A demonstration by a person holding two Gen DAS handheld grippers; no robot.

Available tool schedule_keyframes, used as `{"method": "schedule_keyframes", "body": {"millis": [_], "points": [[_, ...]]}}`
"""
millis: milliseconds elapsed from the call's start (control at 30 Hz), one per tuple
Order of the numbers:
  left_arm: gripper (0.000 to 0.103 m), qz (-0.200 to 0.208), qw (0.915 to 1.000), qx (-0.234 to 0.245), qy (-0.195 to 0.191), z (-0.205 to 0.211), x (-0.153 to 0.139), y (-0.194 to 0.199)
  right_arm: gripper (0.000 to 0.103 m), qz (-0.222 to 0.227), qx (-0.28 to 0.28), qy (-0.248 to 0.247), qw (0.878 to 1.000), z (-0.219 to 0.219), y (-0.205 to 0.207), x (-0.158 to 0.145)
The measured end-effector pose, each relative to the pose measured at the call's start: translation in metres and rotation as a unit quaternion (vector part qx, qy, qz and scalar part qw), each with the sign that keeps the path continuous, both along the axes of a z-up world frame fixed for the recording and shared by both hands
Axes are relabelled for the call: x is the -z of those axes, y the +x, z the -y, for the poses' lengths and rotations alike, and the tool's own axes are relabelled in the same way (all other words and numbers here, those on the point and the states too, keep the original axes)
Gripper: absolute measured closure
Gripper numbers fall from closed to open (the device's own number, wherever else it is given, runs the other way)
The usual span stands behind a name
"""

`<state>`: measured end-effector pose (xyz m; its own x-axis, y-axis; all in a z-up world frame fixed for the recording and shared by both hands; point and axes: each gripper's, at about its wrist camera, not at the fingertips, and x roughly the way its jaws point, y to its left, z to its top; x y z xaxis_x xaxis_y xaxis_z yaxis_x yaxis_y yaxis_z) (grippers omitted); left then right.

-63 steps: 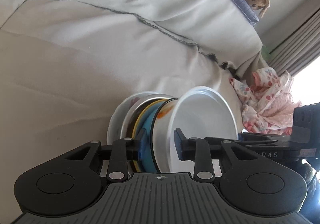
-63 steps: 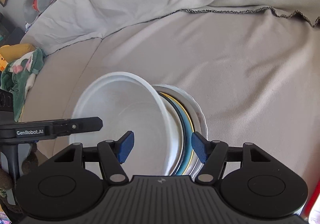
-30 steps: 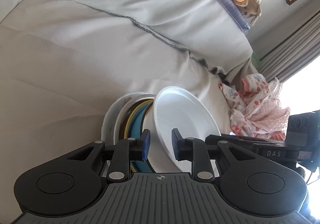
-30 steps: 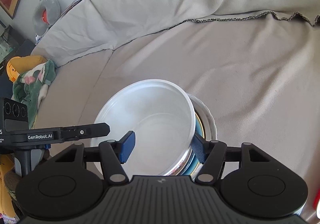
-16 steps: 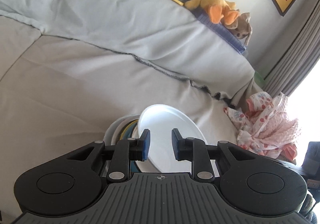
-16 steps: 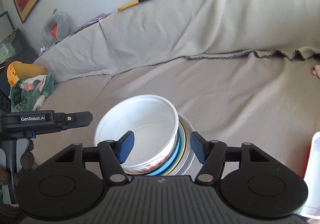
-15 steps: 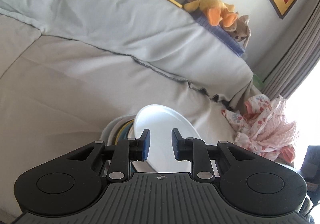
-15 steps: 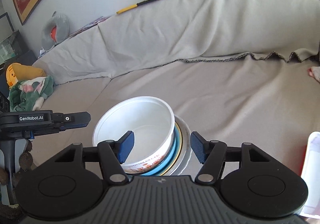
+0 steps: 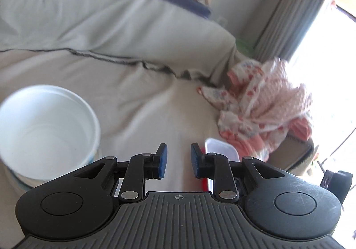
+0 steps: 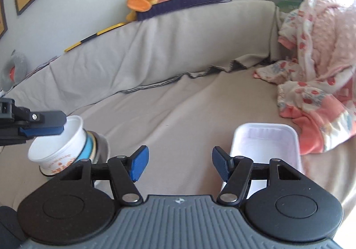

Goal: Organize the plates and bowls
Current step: 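Release the stack and move the right tool to the white plastic tray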

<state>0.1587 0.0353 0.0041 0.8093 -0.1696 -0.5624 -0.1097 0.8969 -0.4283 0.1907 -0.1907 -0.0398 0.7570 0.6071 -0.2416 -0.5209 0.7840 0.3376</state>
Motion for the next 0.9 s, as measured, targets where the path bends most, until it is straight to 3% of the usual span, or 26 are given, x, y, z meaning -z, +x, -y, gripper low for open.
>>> {"method": "schedule_keyframes", "body": {"millis": [167,300,433,500,533,700,900], "points": [[0.077,-0.048,0.9951,0.076,0.039,0.071,0.041,0.066,0.039,-0.041,0.064,0.048,0.996,0.063,0.024,0.033],[0.077,-0.102,0.9910,0.079,0.034,0.096,0.074,0.107,0.039,-0.079,0.110,0.068,0.988,0.095,0.044,0.061],[0.077,-0.144,0.9853,0.088,0.029,0.108,0.101,0.129,0.043,-0.117,0.103,0.079,0.985,0.101,0.067,0.086],[0.078,-0.159,0.9835,0.083,0.025,0.108,0.112,0.132,0.068,-0.144,0.081,0.083,0.983,0.096,0.080,0.096],[0.078,-0.163,0.9830,0.081,0.022,0.106,0.116,0.131,0.071,-0.159,0.073,0.085,0.981,0.093,0.084,0.101],[0.081,-0.162,0.9847,0.063,0.013,0.085,0.118,0.115,0.072,-0.143,0.040,0.071,0.986,0.071,0.080,0.094],[0.081,-0.164,0.9860,0.030,-0.005,0.037,0.112,0.063,0.072,-0.124,-0.022,0.053,0.991,0.034,0.068,0.075]]}}
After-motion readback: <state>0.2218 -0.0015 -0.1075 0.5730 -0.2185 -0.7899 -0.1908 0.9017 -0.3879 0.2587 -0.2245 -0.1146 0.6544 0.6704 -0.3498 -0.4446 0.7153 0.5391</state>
